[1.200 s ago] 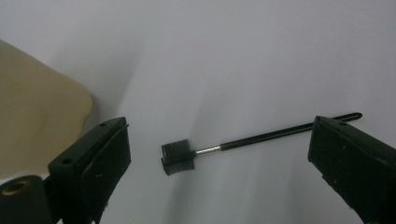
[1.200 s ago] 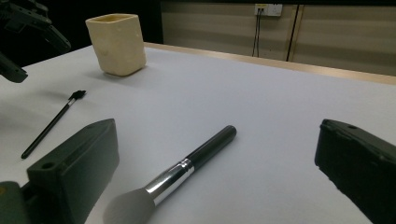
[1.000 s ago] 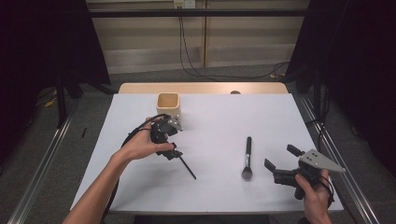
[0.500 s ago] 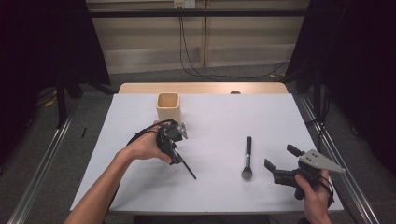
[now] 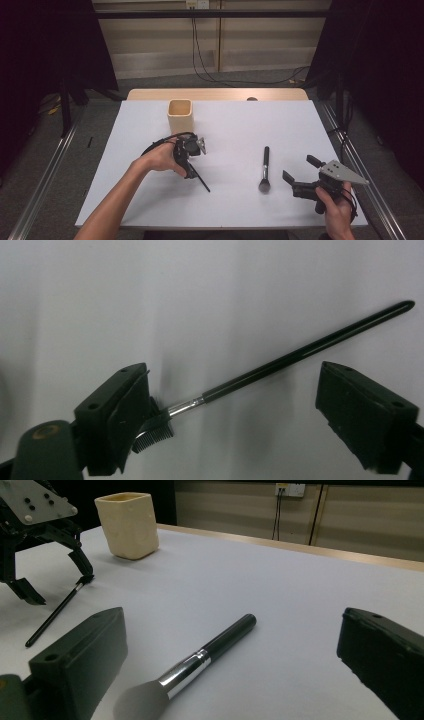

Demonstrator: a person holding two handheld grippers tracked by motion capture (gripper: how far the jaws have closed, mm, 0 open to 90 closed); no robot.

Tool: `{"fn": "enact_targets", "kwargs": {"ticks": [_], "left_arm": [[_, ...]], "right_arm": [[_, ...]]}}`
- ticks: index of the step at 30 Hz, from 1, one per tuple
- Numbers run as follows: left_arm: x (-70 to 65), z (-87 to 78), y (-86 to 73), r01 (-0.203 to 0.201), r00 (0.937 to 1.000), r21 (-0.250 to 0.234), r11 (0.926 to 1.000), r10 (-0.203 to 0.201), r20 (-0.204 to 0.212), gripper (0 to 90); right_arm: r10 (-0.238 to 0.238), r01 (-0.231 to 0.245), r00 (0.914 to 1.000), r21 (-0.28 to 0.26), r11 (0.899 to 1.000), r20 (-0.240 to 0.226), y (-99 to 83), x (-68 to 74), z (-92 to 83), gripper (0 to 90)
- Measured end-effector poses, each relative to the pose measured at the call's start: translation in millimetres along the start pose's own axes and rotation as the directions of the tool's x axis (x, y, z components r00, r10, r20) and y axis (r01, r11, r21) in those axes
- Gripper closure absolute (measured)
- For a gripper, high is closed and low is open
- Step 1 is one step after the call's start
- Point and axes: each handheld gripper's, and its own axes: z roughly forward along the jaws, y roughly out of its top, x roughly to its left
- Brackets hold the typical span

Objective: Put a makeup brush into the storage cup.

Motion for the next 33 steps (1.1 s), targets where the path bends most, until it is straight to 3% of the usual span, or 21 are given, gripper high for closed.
{"fn": "enact_targets", "kwargs": {"ticks": [1, 4, 5, 10, 15, 22, 25, 33], "left_arm": [[0.9, 1.0, 0.1, -0.017, 0.9998, 0.011, 0.9998, 0.017, 0.008, 17.0], [2.3, 5.5, -1.7, -0.005, 0.9998, 0.003, 1.0, 0.005, 0.018, 23.4], [3.7, 7.1, -1.5, -0.022, 0.9997, 0.028, 0.9994, 0.022, 0.014, 23.6], [3.8, 6.3, 0.1, -0.048, 0.9985, 0.03, 0.9984, 0.047, 0.028, 28.2], [7.9, 8.0, -0.1, 0.004, 0.9976, 0.037, 0.9993, -0.007, 0.068, 30.4], [7.4, 7.7, 2.1, -0.006, 0.9977, 0.063, 0.998, 0.002, 0.068, 33.9], [7.7, 6.3, 2.5, 0.028, 0.9971, 0.07, 0.9971, -0.033, 0.068, 45.5], [8.1, 3.5, 2.1, 0.026, 0.9966, 0.094, 0.9952, -0.033, 0.075, 58.7]], "right_arm": [[0.0, 0.0, 1.0, 0.001, 1.0, 0.0, -0.1, -0.2, 0.0, 0.0], [-0.003, 0.003, 1.0, 0.003, 1.0, 0.0, -0.2, -1.0, -0.1, 0.0], [-0.002, 0.002, 1.0, 0.003, 1.0, 0.001, -0.2, -1.0, 0.0, 0.0], [-0.004, 0.004, 1.0, 0.004, 1.0, -0.001, -0.2, -0.7, 0.2, 0.0], [-0.001, 0.001, 1.0, 0.002, 1.0, 0.001, 0.0, -0.3, -0.1, 0.0], [-0.003, 0.003, 1.0, 0.002, 1.0, 0.002, -0.4, -0.7, -1.4, 0.0], [0.0, 0.0, 1.0, 0.003, 1.0, 0.005, -0.7, -0.3, -2.2, 0.0], [-0.006, 0.006, 1.0, 0.005, 1.0, 0.005, -1.0, -0.3, -2.6, 0.0]]}}
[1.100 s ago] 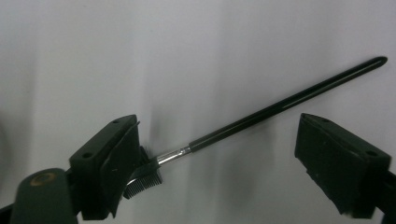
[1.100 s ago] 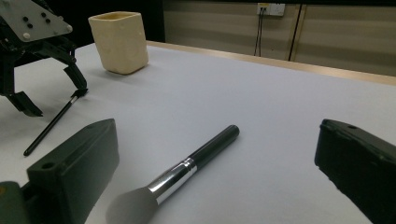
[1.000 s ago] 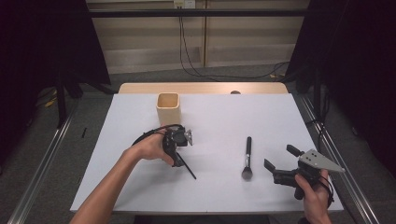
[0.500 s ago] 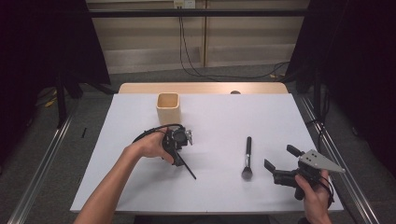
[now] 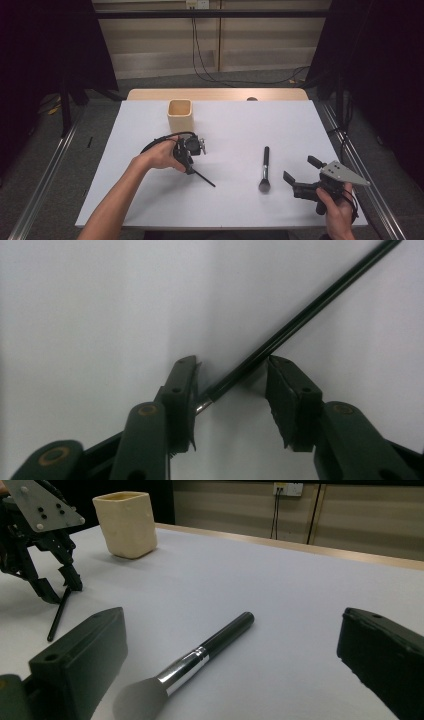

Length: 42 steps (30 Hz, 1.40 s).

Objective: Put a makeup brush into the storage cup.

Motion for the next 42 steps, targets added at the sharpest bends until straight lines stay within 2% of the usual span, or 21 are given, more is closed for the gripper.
{"fn": "enact_targets", "kwargs": {"ticks": [2, 3, 4, 5, 8, 11, 16, 18, 19, 26, 27, 28, 32, 33, 35, 36, 37, 40, 41, 42], "left_arm": [[-0.3, -0.3, 0.0, -0.009, 0.9999, 0.001, 1.0, 0.009, 0.006, 62.9], [-0.8, 0.1, -1.0, -0.004, 1.0, -0.008, 1.0, 0.004, -0.007, 67.4], [-0.8, 0.1, -1.0, -0.004, 1.0, -0.008, 1.0, 0.004, -0.007, 68.4], [0.3, -0.8, -1.0, 0.002, 0.9999, -0.002, 1.0, -0.002, 0.011, 68.4], [-0.1, -0.6, -1.3, 0.006, 1.0, -0.002, 1.0, -0.006, 0.003, 69.9], [0.0, -0.9, -0.7, 0.007, 0.9999, 0.004, 1.0, -0.008, 0.012, 71.9], [0.2, -0.9, -0.6, 0.012, 0.9997, 0.01, 0.9999, -0.013, 0.02, 81.4], [0.0, -0.1, -1.9, 0.028, 0.9996, -0.003, 0.9996, -0.028, 0.011, 82.6], [0.9, -0.8, -2.3, 0.032, 0.999, 0.001, 0.9995, -0.032, 0.032, 85.4], [2.5, -1.5, -2.6, 0.029, 0.9988, 0.003, 0.9996, -0.029, 0.04, 85.6], [2.3, -1.2, -3.1, 0.05, 0.9977, -0.007, 0.9987, -0.049, 0.046, 85.6], [3.6, -1.9, -3.3, 0.041, 0.998, 0.0, 0.9991, -0.041, 0.048, 85.6], [5.0, -2.5, -4.9, 0.058, 0.9967, -0.01, 0.9983, -0.057, 0.058, 85.7], [3.5, -2.2, -5.7, 0.079, 0.9958, -0.016, 0.9967, -0.078, 0.046, 85.6], [4.2, -2.8, -6.6, 0.088, 0.995, -0.013, 0.9961, -0.087, 0.049, 85.7], [5.1, -3.5, -7.5, 0.097, 0.993, -0.017, 0.9951, -0.096, 0.07, 85.7], [4.6, -3.6, -8.5, 0.102, 0.9935, -0.025, 0.9945, -0.1, 0.055, 85.7], [5.4, -9.4, -12.2, 0.125, 0.9892, -0.063, 0.9902, -0.12, 0.085, 85.7], [4.4, -11.5, -13.9, 0.134, 0.9893, -0.08, 0.9877, -0.129, 0.068, 85.7], [4.6, -15.9, -16.0, 0.151, 0.9867, -0.097, 0.9837, -0.144, 0.074, 85.7]], "right_arm": [[0.005, -0.005, 1.0, -0.001, 1.0, 0.002, 0.1, 0.4, 0.1, 0.0], [0.0, 0.0, 1.0, 0.001, 1.0, 0.0, 0.0, 0.1, 0.0, 0.0], [0.0, 0.0, 1.0, 0.001, 1.0, 0.0, 0.0, 0.1, 0.0, 0.0], [-0.001, 0.001, 1.0, 0.001, 1.0, -0.002, -0.1, 0.0, 0.0, 0.0], [0.004, -0.004, 1.0, 0.0, 1.0, 0.001, 0.0, -0.2, 0.1, 0.0], [0.005, -0.005, 1.0, 0.001, 1.0, 0.0, -0.1, -0.4, 0.1, 0.0], [0.01, -0.01, 0.9999, 0.005, 1.0, -0.004, -0.2, 0.6, 0.6, 0.0], [0.009, -0.009, 1.0, 0.007, 1.0, -0.005, -0.4, 0.6, 0.8, 0.0], [0.012, -0.012, 0.9999, 0.01, 1.0, -0.005, -0.4, 0.5, 0.9, 0.0], [0.007, -0.007, 1.0, 0.012, 1.0, -0.006, -0.9, -0.4, 0.6, 0.0], [0.011, -0.011, 0.9999, 0.013, 1.0, -0.006, -0.7, 0.1, 0.9, 0.0], [0.011, -0.011, 0.9999, 0.013, 1.0, -0.006, -0.7, 0.1, 0.9, 0.0], [0.007, -0.007, 0.9999, 0.014, 1.0, -0.007, -0.8, -0.2, 1.7, 0.0], [0.008, -0.008, 0.9999, 0.014, 1.0, -0.007, -0.8, -0.5, 1.9, 0.0], [0.008, -0.008, 0.9999, 0.015, 1.0, -0.006, -0.8, -0.5, 2.2, 0.0], [0.008, -0.008, 0.9999, 0.015, 1.0, -0.006, -0.8, -0.5, 2.2, 0.0], [0.009, -0.009, 0.9999, 0.015, 1.0, -0.007, -0.7, -0.3, 2.4, 0.0], [0.01, -0.01, 0.9999, 0.019, 1.0, -0.009, -0.7, 0.2, 2.8, 0.0], [0.008, -0.007, 0.9999, 0.02, 1.0, -0.01, -0.8, 0.1, 2.9, 0.0], [0.008, -0.008, 0.9999, 0.02, 1.0, -0.01, -0.7, 0.1, 3.0, 0.0]]}}
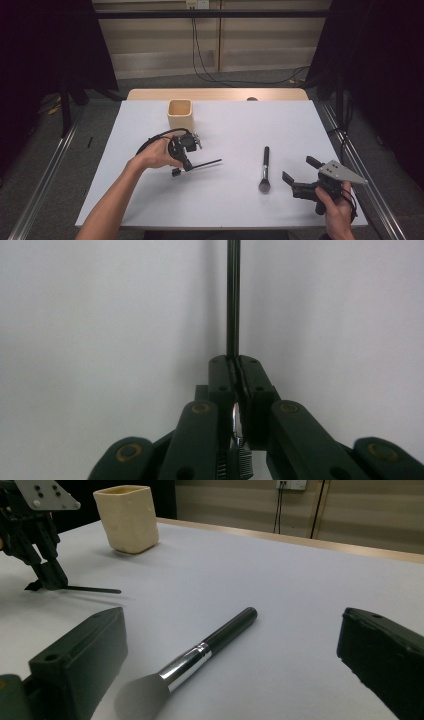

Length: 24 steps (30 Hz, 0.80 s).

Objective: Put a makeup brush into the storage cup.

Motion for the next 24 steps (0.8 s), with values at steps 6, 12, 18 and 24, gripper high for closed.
{"fn": "enact_targets", "kwargs": {"ticks": [6, 12, 18, 24], "left_arm": [[0.2, -15.8, -12.4, 0.061, 0.9979, -0.113, 0.9918, -0.058, 0.027, 85.7], [1.8, -24.1, -23.6, 0.116, 0.9931, -0.22, 0.9687, -0.108, 0.044, 85.7], [0.3, -30.5, -34.0, 0.172, 0.9851, -0.337, 0.9256, -0.164, 0.053, 85.7], [-4.3, -33.0, -40.7, 0.173, 0.9845, -0.408, 0.8963, -0.169, 0.047, 85.6]], "right_arm": [[0.007, -0.007, 1.0, -0.004, 1.0, 0.006, 0.3, -0.1, -0.2, 0.0], [0.005, -0.005, 1.0, -0.004, 1.0, 0.004, 0.4, 0.0, 0.4, 0.0], [0.007, -0.007, 1.0, -0.005, 1.0, 0.005, 0.4, -0.1, 0.6, 0.0], [0.007, -0.007, 1.0, -0.006, 1.0, 0.004, 0.3, -0.8, 0.5, 0.0]]}}
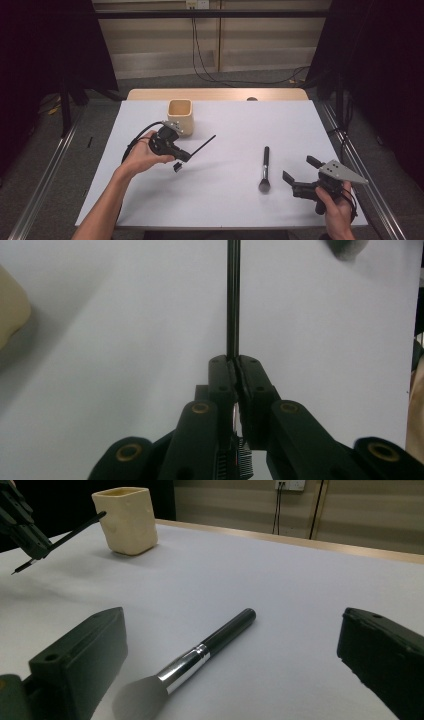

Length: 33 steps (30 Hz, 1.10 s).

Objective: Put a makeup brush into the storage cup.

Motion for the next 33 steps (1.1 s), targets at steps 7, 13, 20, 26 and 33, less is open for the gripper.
{"fn": "enact_targets", "kwargs": {"ticks": [7, 13, 20, 26, 33], "left_arm": [[-4.7, -4.8, -9.0, 0.039, 0.9974, -0.109, 0.9933, -0.046, -0.056, 85.7], [-8.7, -9.0, -21.5, 0.076, 0.9917, -0.225, 0.9714, -0.097, -0.084, 85.7], [-15.1, -15.2, -30.0, 0.074, 0.9886, -0.29, 0.954, -0.109, -0.104, 85.7], [-24.3, -18.4, -36.4, 0.07, 0.9869, -0.31, 0.9481, -0.111, -0.117, 85.6], [-42.1, -25.2, -41.5, 0.03, 0.9881, -0.343, 0.9388, -0.08, -0.132, 85.6]], "right_arm": [[0.0, 0.0, 1.0, 0.0, 1.0, 0.002, 0.1, 0.8, 0.1, 0.0], [0.005, -0.005, 1.0, 0.003, 1.0, 0.003, -0.1, 0.9, 0.2, 0.0], [0.001, -0.001, 1.0, 0.0, 1.0, 0.005, 0.0, 0.4, 0.6, 0.0], [0.004, -0.004, 1.0, -0.001, 1.0, 0.006, 0.2, 0.5, 1.0, 0.0], [0.008, -0.008, 1.0, -0.007, 1.0, 0.006, 0.3, -0.5, 0.1, 0.0]]}}
